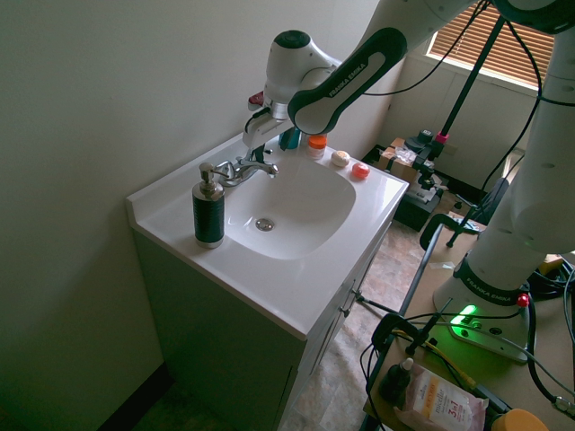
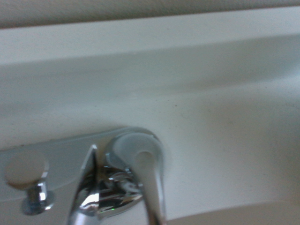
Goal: Turn off the cold water
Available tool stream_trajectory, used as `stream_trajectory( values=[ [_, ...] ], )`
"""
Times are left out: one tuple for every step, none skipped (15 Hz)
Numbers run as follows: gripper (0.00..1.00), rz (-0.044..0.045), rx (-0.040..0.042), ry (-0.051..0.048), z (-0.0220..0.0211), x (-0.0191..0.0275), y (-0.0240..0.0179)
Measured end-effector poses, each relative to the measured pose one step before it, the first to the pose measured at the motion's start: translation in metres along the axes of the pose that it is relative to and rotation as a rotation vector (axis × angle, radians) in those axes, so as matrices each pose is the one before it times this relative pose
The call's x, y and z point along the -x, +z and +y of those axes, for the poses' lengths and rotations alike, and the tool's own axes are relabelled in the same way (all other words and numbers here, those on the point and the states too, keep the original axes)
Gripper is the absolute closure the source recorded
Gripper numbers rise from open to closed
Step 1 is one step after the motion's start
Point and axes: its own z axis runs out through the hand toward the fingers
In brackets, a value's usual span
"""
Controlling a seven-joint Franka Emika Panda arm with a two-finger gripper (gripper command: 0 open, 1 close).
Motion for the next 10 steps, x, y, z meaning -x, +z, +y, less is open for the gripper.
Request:
stream_trajectory(
  values=[
    [0.00, 0.00831, 0.00447, 0.00370, 0.00410, -0.00526, 0.00428],
    [0.00, 0.00689, 0.00406, 0.00514, 0.00353, -0.00513, 0.00313],
    [0.00, 0.00536, 0.00077, 0.00439, 0.00221, -0.00378, 0.00223],
    [0.00, 0.00636, -0.00089, 0.00462, 0.00086, -0.00432, 0.00126],
    [0.00, 0.00845, -0.00015, 0.00394, -0.00016, -0.00598, 0.00092],
    [0.00, 0.01174, -0.00160, 0.00321, -0.00198, -0.00748, 0.00087],
    [0.00, 0.01426, -0.00391, 0.00084, -0.00435, -0.00779, 0.00035],
    [0.00, 0.01422, -0.00478, -0.00309, -0.00550, -0.00733, -0.00035],
    [0.00, 0.00269, 0.01298, -0.01509, -0.00194, -0.00239, 0.00198],
    [0.00, 0.00054, 0.00707, -0.00902, -0.00172, -0.00044, 0.00044]
  ],
)
